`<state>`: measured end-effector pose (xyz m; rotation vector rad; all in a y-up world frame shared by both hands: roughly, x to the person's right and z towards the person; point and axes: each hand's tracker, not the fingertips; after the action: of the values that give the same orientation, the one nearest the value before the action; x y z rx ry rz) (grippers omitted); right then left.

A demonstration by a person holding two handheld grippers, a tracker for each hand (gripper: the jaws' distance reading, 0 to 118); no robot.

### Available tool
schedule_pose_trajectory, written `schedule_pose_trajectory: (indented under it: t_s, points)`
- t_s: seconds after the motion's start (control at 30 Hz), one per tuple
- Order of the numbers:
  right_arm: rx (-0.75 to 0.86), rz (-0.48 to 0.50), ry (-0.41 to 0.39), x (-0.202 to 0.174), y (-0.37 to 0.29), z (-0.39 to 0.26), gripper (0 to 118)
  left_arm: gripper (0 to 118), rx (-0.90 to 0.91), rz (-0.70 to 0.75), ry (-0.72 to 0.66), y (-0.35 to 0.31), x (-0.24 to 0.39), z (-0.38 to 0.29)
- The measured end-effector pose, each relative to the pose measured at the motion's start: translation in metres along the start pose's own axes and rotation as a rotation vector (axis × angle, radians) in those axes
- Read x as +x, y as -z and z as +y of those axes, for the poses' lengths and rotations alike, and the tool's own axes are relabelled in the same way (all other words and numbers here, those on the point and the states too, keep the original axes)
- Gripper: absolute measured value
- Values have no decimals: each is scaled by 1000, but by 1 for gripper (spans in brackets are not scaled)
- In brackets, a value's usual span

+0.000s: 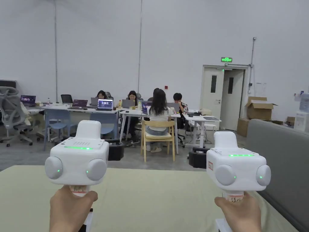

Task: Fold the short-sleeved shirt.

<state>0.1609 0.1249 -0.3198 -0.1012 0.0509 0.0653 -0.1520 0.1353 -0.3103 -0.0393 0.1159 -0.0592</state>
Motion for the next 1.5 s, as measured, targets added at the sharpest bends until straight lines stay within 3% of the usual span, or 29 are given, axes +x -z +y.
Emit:
schedule_pose_trajectory:
  t_s: [0.27,0.93,1.2,1.5]
  points:
    - [-9,-3,9,7,0,1,118,118,-14,7,-56,1,-11,3]
    - [-11,-8,18,6,-2,4,118,118,-18,-11,-28,-1,-12,-2]
    - [-21,-8,-26,5,0,-6,118,118,-21,-5,-30,1,-11,-3]
    - [-35,-25,29,11,3,-5,118,118,-20,-12,-31,2,-12,-3]
